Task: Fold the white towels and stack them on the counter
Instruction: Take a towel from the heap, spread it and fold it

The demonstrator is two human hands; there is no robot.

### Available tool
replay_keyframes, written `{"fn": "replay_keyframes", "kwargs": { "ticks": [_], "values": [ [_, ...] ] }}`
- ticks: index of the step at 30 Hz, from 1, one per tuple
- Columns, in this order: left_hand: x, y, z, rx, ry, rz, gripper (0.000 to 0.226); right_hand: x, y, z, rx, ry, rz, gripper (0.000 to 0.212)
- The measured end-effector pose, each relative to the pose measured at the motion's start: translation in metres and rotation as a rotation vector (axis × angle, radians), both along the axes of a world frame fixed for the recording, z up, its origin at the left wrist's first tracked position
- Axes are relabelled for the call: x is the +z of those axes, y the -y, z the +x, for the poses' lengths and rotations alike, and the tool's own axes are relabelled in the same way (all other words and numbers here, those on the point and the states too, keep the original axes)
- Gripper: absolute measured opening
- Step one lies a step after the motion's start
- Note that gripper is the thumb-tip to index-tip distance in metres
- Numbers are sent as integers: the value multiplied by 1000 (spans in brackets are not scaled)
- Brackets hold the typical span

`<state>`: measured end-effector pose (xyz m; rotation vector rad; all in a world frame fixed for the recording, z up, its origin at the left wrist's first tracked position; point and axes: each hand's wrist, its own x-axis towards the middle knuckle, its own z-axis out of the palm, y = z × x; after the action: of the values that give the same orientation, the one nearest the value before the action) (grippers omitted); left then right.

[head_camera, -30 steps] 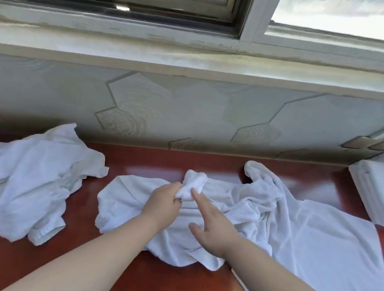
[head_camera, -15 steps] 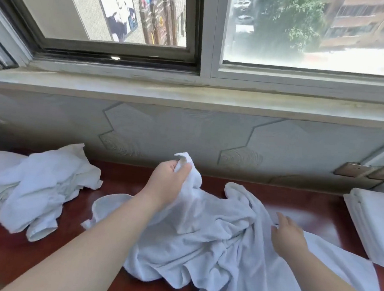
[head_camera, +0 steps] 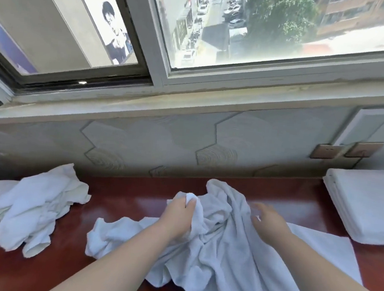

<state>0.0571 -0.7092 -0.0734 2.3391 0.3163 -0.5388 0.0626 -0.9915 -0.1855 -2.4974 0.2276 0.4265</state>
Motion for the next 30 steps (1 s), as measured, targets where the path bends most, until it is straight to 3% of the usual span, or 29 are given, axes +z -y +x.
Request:
{"fn": "replay_keyframes", "kwargs": {
  "ticks": [4,8,11,12,15,18,20,23,26,28,30],
  "values": [
    [2,33,-2,-9,-45,-54,29,-11,67,-33,-158,-165,-346,55],
    [1,60,-9,87,-111,-204,29,-19,106,-72,-206,-193,-493,66],
    [1,82,-15,242,-291,-536,23,-26,114,-80,-125,-169,-504,48],
    [1,90,-16,225,-298,-558,24,-26,113,-80,-118,-193,-474,40],
    [2,108,-17,44,-191,-330,36,-15,97,-74,-172,-150,-393,19],
    [2,119,-18,-13,-149,-212,30,10,72,-65,-93,78,-399,21],
    [2,124,-19,-76,-120,-156,19,30,55,-64,-28,150,-290,24],
    [0,129,-19,-178,7,-129,20,63,36,-61,-74,121,66,35],
    [4,132,-19,-219,86,-108,12,96,21,-51,-58,123,281,48],
    [9,132,-22,-174,105,-160,22,120,16,-45,-73,36,474,56],
    [21,126,-27,-94,134,-219,27,136,13,-40,-79,-78,696,45]
  ]
}}
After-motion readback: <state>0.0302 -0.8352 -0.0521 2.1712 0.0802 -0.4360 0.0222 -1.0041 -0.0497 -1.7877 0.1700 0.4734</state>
